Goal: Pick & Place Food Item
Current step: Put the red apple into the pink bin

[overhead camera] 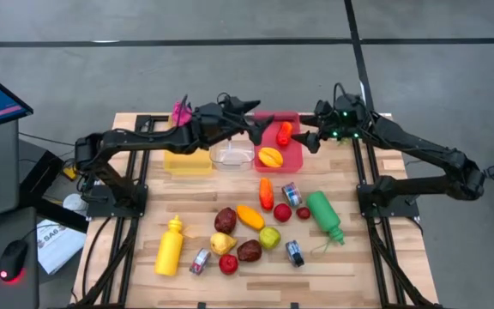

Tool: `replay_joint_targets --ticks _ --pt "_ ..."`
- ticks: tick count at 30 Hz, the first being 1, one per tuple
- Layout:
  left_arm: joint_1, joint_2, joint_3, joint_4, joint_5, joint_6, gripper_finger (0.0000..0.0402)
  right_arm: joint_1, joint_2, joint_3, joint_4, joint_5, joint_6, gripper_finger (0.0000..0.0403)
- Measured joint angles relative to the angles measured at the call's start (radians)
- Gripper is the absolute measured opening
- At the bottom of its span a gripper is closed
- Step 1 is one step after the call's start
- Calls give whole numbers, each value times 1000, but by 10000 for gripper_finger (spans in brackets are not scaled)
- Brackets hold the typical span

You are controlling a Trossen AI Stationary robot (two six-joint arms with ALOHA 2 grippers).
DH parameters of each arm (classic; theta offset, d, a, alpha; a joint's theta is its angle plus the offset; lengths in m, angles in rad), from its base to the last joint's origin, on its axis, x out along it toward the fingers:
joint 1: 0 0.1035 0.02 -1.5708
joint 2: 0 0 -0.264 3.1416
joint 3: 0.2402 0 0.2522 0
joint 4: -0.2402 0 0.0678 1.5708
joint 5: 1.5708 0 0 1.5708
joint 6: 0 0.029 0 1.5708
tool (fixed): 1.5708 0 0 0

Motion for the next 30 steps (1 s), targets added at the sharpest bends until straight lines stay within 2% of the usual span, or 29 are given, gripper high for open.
replay_joint_targets --ticks 6,14,24,30 --pt "-92 -9 0 -1 -46 0 379 30 0 0 0 -1 -58 393" --pt "-230 -9 0 -66 -215 -62 379 84 0 -1 -15 -4 -35 393" --pt "-396 -9 0 -396 -374 -371 379 158 0 -1 -84 -9 -70 393" --pt "-471 -9 0 -630 -384 -594 379 169 1 -1 -90 -9 7 393"
